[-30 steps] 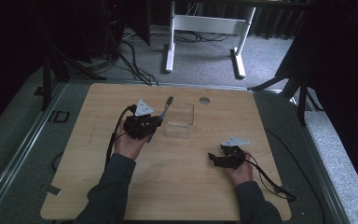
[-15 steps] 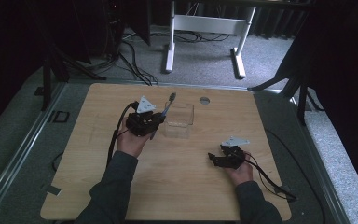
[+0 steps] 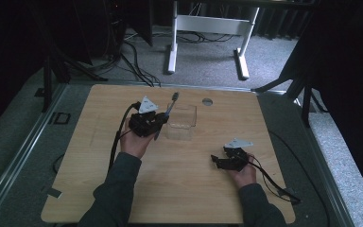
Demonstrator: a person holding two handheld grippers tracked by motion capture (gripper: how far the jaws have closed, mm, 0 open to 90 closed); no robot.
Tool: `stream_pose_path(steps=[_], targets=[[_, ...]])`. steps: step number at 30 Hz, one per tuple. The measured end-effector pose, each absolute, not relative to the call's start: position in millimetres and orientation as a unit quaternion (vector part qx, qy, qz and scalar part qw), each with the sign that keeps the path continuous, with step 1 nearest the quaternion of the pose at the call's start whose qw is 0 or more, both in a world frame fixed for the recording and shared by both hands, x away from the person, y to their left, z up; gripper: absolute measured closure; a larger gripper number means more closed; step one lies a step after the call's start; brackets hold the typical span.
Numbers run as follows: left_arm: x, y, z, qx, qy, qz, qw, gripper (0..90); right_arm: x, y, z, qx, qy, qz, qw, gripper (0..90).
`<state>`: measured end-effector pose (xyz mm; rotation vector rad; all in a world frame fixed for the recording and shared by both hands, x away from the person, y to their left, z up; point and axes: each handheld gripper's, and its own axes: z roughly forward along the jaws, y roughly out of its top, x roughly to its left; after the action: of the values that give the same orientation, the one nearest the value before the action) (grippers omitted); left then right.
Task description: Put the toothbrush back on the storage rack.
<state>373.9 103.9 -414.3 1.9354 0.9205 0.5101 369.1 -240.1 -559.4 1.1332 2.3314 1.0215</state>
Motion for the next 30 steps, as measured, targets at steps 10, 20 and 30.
stream_pose_path(steps=[10,20,30], targets=[[377,98,-414,0.771,0.379,0.209,0.466,78.4,369,-240,-559,0.400,0.824,0.361,0.177,28.5],[381,93,-417,0.766,0.383,0.212,0.471,78.4,369,-240,-559,0.400,0.824,0.361,0.176,28.5],[384,91,-417,0.753,0.387,0.216,0.486,78.4,369,-240,-559,0.400,0.824,0.361,0.177,28.5]])
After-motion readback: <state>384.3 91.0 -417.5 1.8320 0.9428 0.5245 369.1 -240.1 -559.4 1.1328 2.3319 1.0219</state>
